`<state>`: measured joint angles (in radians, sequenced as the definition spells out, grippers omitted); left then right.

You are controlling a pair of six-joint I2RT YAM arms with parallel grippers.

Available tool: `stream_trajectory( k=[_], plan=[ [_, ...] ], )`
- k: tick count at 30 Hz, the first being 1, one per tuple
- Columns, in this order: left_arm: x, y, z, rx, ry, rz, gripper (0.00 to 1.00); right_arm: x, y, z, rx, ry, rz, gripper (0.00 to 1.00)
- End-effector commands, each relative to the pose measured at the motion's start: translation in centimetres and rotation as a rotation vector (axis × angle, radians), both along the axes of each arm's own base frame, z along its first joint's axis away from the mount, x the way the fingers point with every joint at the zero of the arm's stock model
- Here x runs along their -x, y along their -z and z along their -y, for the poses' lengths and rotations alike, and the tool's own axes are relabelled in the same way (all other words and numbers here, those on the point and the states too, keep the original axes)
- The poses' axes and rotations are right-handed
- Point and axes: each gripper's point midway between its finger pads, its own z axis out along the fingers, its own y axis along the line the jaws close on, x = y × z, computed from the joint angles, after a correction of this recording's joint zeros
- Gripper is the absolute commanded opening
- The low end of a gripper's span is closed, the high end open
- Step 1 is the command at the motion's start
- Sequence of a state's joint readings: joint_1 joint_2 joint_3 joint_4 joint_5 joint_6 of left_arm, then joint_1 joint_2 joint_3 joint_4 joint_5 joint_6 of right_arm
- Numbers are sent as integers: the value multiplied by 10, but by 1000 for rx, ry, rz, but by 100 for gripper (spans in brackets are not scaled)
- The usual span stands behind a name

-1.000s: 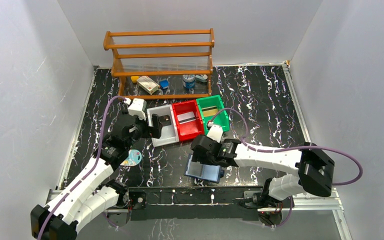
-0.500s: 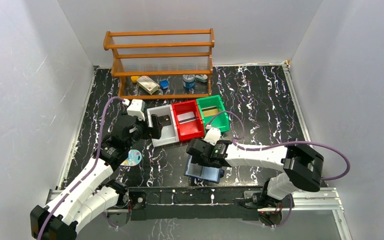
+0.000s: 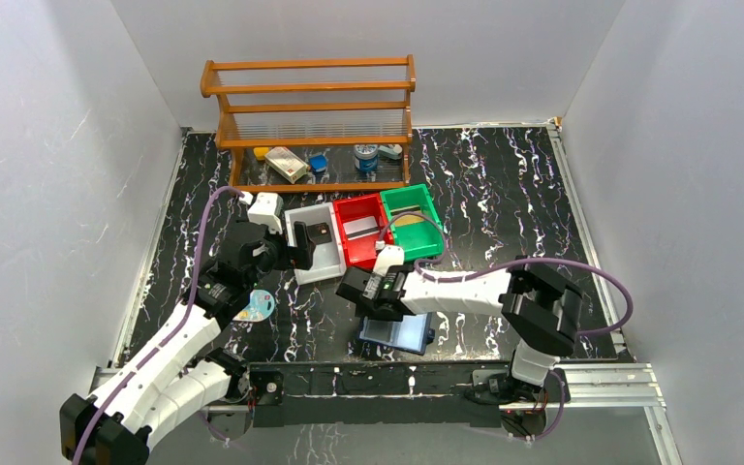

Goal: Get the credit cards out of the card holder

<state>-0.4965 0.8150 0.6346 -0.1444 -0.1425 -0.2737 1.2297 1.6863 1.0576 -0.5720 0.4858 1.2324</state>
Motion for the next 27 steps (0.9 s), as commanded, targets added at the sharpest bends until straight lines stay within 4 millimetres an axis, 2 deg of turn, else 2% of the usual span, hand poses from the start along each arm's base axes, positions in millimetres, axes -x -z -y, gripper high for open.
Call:
stream_trajectory(
  k=[1, 7, 17, 25, 27],
  plan=[
    [-4, -21, 0, 28, -13, 41, 98, -3, -14, 5, 67, 22, 47, 62],
    [-5, -17, 1, 23, -9, 28, 98, -1, -25, 2, 64, 3, 69, 63],
    [-4, -17, 1, 23, -8, 24, 98, 12, 9, 12, 77, 0, 1, 64],
    [-4, -15, 2, 24, -5, 18, 98, 17, 26, 12, 80, -20, -24, 64],
    [-4, -14, 3, 24, -4, 15, 98, 18, 32, 15, 104, -16, -36, 61]
  ],
)
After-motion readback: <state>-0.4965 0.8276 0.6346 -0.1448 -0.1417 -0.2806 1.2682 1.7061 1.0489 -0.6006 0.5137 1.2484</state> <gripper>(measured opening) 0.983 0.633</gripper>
